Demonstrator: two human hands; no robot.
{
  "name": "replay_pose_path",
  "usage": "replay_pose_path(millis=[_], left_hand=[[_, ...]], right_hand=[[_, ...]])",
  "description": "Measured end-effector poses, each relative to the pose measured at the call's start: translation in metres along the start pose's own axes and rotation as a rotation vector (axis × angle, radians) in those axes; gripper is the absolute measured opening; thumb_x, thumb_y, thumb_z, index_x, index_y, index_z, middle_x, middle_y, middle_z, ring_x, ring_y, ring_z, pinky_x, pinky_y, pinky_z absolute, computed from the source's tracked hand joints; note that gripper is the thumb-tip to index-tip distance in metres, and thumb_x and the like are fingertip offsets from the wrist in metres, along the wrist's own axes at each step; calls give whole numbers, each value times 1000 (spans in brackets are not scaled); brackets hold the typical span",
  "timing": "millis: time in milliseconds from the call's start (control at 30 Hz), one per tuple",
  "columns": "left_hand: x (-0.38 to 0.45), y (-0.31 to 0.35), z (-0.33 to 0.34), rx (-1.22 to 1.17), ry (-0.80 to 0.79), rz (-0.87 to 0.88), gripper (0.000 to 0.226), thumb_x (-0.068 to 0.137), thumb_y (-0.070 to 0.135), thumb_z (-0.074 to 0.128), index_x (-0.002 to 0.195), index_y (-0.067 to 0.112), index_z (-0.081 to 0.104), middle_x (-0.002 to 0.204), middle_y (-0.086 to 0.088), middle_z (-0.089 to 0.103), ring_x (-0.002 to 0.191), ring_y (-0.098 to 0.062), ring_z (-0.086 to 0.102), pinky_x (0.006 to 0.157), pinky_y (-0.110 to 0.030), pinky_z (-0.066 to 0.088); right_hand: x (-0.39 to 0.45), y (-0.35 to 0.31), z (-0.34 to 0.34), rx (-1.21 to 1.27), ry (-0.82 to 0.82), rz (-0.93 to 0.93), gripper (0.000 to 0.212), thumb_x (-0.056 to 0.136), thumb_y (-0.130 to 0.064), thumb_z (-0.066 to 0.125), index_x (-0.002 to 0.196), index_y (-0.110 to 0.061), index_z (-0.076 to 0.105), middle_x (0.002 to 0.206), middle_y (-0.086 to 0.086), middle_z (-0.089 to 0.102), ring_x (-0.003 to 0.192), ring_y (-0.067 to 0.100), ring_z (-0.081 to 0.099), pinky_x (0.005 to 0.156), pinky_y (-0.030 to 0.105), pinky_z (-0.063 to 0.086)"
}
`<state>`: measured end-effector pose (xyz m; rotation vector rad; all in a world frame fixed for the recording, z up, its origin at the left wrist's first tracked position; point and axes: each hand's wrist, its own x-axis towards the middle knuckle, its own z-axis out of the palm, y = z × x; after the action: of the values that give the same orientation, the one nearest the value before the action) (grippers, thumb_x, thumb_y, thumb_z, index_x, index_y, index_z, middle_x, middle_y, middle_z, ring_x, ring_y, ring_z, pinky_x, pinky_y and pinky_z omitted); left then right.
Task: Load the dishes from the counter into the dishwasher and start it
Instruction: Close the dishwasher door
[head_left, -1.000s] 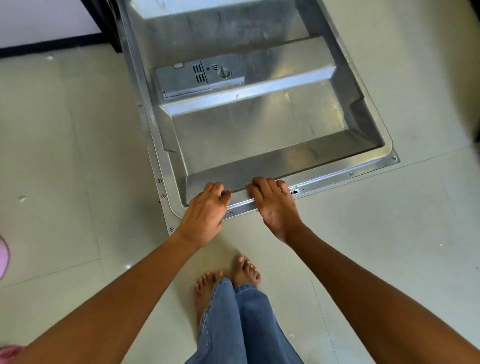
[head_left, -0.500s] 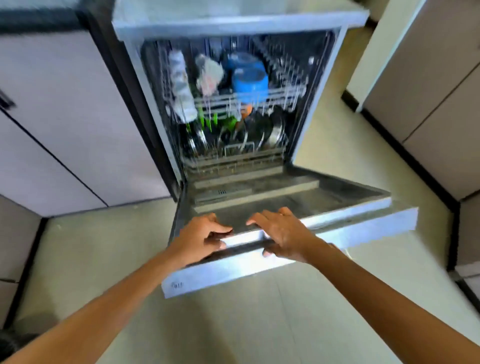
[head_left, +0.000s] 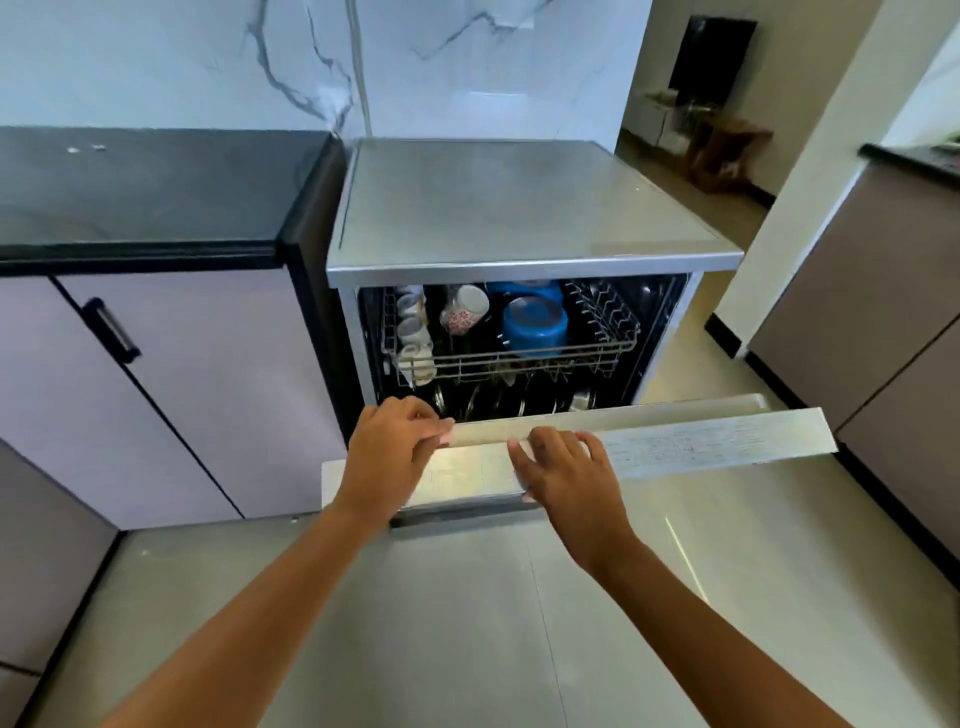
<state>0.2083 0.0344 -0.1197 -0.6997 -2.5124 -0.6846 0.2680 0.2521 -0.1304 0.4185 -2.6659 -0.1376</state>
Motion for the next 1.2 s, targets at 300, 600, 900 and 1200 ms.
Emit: replay_pose_path(millis=[300,600,900,1200], left_hand=[[35,-55,-36,342,95,103,33,60,11,87,91,12,75,96,-6,70,85,-28,62,85,-34,41],[119,-97,-29,431,121,91,47,57,12,88,101,9,71,114,-16,60,106,-35,54,92,-41,35],[148,-149,-46,281,45,113,67,63,12,84,126,11,59,125,-8,60,116,-26,57,103,-43,38],[157,-151,-34,290,101,140,56,61,5,85,113,3,64,113,-12,65,102,-31,61,91,-39,43]], right_hand=[[109,20,16,-9,54,87,58,47,-16,92,100,-9,70,103,12,70,93,27,67,89,39,49],[203,45,26,-182,145,141,72,52,-23,89,117,-11,58,134,15,49,116,31,54,101,44,39],[236,56,46,-58,266,176,53,54,-9,84,102,-10,62,97,7,62,83,25,61,86,37,45],[247,60,59,-13,369,214,34,64,-6,77,94,-12,61,88,4,59,79,24,56,76,32,36]])
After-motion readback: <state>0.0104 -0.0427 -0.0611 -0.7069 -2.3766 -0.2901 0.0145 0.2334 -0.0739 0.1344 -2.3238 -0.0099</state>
